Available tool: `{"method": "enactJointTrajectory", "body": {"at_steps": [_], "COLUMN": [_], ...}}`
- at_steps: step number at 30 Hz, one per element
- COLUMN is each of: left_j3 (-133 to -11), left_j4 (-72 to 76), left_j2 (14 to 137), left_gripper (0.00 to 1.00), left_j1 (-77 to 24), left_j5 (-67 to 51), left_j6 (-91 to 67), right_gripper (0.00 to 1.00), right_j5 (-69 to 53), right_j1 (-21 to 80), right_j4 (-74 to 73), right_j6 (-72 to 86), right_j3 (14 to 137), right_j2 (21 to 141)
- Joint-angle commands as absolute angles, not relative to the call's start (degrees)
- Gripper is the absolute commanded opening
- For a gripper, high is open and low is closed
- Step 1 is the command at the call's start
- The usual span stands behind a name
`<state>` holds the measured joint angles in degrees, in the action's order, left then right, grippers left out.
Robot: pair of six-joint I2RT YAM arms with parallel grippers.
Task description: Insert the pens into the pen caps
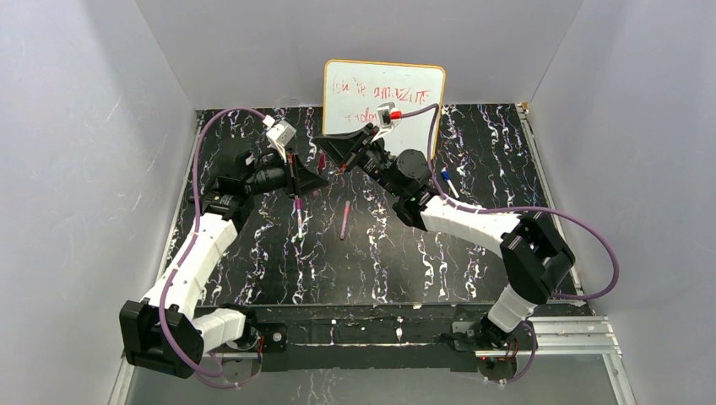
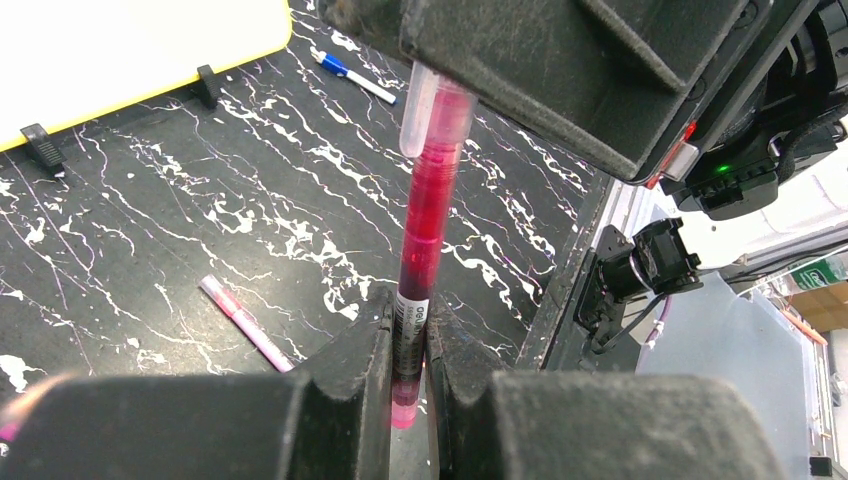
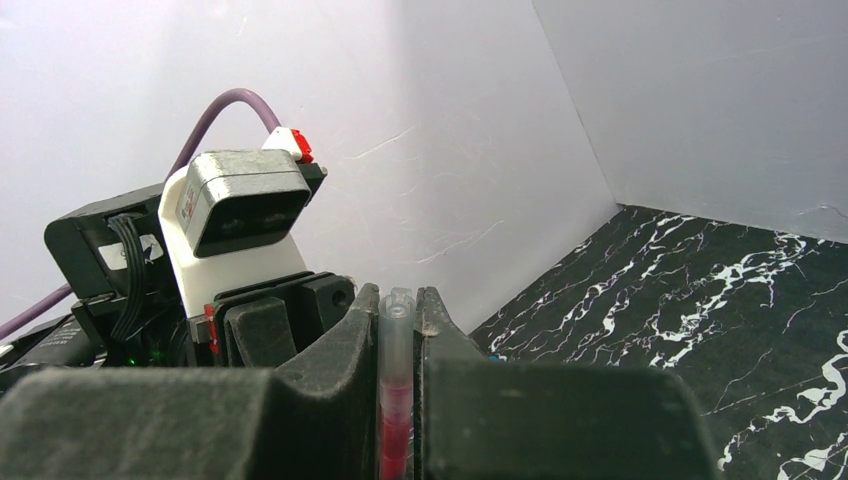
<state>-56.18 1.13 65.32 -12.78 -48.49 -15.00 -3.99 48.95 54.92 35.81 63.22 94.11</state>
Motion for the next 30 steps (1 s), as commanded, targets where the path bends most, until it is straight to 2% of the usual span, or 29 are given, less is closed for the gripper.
{"method": "enactJointTrajectory", "body": {"at_steps": [1, 30], "left_j3": [-64.84, -70.39], "left_j4": [28.4, 35.55], "left_j2": [61.43, 64.61], "left_gripper": [0.0, 0.0], "left_j1": [-11.77, -11.73], "left_j5": [-39.93, -33.96], "left_j6": [-17.85, -20.18], "right_gripper": [0.01, 0.01], "right_j5": [-23.2, -23.64], "right_j1": [58.77, 63.57], "right_j4": [30.71, 33.91], "right_j6": [35.07, 36.91], "right_j3": [55.02, 51.76], "right_j2": [99.91, 103.29]}}
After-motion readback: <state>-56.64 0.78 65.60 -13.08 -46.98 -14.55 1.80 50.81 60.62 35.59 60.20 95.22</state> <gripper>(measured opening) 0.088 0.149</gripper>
